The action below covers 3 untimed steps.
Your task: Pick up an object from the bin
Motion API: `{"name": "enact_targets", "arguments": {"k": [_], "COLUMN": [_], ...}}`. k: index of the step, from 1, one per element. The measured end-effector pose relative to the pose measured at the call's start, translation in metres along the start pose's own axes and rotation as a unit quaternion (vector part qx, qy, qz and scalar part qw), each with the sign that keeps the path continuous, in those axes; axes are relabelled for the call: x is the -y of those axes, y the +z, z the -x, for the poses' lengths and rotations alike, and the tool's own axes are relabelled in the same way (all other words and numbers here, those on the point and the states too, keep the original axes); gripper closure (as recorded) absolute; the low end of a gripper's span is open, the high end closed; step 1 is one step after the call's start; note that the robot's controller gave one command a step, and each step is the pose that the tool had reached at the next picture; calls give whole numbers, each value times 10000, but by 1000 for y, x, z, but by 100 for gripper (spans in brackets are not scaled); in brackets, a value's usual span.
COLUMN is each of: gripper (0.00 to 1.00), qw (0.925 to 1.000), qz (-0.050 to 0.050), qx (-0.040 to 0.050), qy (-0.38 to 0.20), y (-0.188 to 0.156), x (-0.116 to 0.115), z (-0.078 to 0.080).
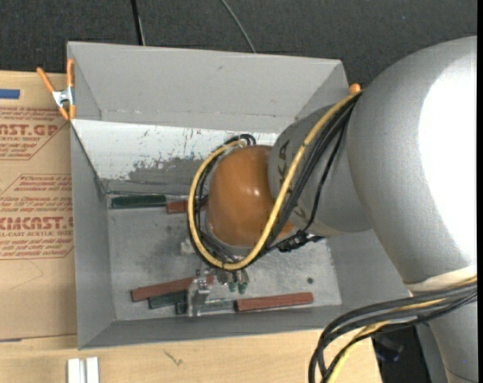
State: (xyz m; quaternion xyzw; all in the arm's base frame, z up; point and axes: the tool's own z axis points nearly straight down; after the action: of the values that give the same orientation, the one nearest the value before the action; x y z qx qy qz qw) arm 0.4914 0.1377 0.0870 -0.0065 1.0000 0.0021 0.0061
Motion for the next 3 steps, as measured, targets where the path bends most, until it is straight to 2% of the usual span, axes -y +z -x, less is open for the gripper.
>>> {"name": "enact_targets", "arguments": {"k": [1,2,3], "gripper": [0,0,100], "qw": [9998,10000,9974], "qz": [-18,-10,39], "qx": [-63,-46,79], "qy": [-162,51,714], "y": [-12,13,14], "x": [-17,-18,-19], "z": [-3,-3,3]}}
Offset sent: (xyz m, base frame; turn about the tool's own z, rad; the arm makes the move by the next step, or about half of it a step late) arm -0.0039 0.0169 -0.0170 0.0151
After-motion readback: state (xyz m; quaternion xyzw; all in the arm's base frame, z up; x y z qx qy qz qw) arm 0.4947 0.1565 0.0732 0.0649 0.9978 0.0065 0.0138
